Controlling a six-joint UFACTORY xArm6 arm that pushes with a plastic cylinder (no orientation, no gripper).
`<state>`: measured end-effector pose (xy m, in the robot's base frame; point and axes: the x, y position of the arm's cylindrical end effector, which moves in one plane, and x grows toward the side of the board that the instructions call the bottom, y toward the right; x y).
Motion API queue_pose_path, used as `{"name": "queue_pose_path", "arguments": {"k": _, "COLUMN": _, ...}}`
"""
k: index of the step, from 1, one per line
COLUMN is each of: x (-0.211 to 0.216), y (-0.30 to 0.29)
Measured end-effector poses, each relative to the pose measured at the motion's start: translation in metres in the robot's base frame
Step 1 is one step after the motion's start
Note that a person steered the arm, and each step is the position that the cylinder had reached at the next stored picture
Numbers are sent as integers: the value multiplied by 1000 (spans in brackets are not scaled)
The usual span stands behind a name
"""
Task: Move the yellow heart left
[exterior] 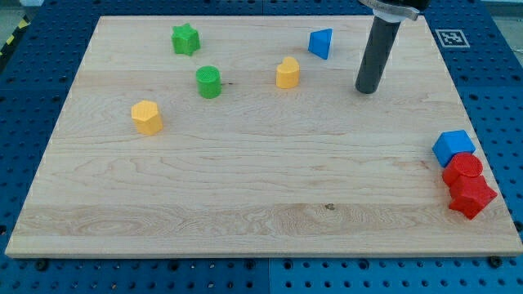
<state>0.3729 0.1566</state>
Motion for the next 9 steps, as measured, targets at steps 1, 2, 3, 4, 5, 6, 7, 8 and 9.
{"name": "queue_pose_path", "arguments": {"k": 1, "x": 0, "y": 0}}
{"name": "queue_pose_path", "arguments": {"k": 2, "x": 0, "y": 0}}
{"name": "queue_pose_path", "arguments": {"k": 3, "x": 0, "y": 0}}
{"name": "queue_pose_path", "arguments": {"k": 4, "x": 0, "y": -11}}
{"name": "queue_pose_path", "arguments": {"k": 5, "x": -1, "y": -24}}
{"name": "queue_pose_path", "arguments": {"k": 6, "x": -13, "y": -38}}
{"name": "queue_pose_path", "arguments": {"k": 7, "x": -39, "y": -45}}
{"name": "queue_pose_path", "arguments": {"k": 8, "x": -43, "y": -76}}
{"name": "queue_pose_path", "arguments": {"k": 9, "x": -56, "y": -120}}
